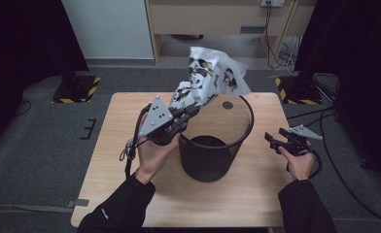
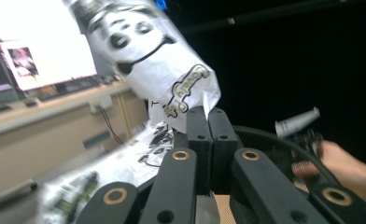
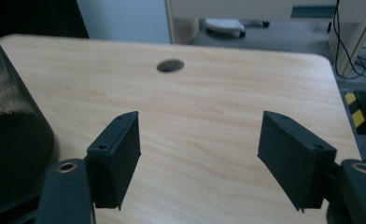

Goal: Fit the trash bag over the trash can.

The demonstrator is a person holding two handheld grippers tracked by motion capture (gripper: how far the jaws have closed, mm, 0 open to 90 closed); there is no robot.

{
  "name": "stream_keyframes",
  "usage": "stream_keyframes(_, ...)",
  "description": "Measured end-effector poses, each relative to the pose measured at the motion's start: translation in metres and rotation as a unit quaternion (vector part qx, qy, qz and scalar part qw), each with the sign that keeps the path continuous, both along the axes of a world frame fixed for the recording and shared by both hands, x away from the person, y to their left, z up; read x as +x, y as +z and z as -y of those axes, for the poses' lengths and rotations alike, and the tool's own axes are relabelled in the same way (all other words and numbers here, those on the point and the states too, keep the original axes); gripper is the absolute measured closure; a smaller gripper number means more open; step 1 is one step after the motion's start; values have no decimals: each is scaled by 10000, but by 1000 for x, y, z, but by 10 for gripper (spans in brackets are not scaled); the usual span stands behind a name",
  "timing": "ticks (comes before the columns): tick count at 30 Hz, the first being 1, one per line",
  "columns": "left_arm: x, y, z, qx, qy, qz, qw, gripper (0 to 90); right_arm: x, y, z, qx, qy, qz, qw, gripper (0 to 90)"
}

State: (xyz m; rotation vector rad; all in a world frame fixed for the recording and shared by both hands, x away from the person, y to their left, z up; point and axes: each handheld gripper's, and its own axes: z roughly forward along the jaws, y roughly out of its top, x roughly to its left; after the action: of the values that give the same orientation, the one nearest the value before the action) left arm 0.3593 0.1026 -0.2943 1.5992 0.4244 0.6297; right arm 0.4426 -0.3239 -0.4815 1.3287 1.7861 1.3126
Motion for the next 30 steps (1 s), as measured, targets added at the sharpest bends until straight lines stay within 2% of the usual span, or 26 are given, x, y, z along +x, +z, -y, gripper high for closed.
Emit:
stream_keyframes(4, -1, -10, 0, 89, -140, -178, 9997, 885, -5, 22, -1, 401, 53, 339, 9986, 326)
stream_keyframes(5, -2, -12, 0, 120, -179, -212, 9995, 880, -6, 33, -1, 562, 94, 532, 9970, 331)
stream_keyframes(7, -4, -16, 0, 146, -278, -285, 9991, 875, -9, 48, -2, 766, 195, 775, 9939, 342)
stream_keyframes(10, -6, -22, 2, 257, -424, -355, 9981, 857, -14, 76, -10, 1040, 439, 1105, 9874, 349)
stream_keyframes(11, -7, -23, 3, 290, -438, -372, 9979, 855, -16, 87, -15, 1143, 546, 1242, 9841, 353)
stream_keyframes(13, -8, -27, 5, 341, -470, -426, 9974, 850, -19, 102, -20, 1219, 667, 1440, 9798, 358)
stream_keyframes(16, -8, -31, 6, 399, -499, -480, 9968, 827, -21, 128, -31, 1437, 891, 1710, 9707, 366)
stream_keyframes(21, -11, -34, 8, 402, -535, -541, 9963, 794, -24, 166, -55, 1478, 1343, 1966, 9599, 369)
stream_keyframes(24, -12, -36, 9, 449, -579, -591, 9956, 785, -24, 186, -71, 1545, 1642, 2058, 9522, 373)
stream_keyframes(25, -12, -36, 9, 441, -597, -617, 9953, 781, -24, 190, -76, 1534, 1726, 2061, 9509, 373)
stream_keyframes(27, -13, -37, 9, 390, -613, -638, 9953, 765, -23, 195, -85, 1465, 1880, 2013, 9501, 391)
stream_keyframes(29, -14, -37, 9, 323, -650, -697, 9949, 730, -21, 195, -95, 1219, 2178, 1805, 9514, 481)
stream_keyframes(30, -14, -37, 8, 230, -703, -797, 9941, 701, -20, 193, -98, 1141, 2264, 1737, 9516, 492)
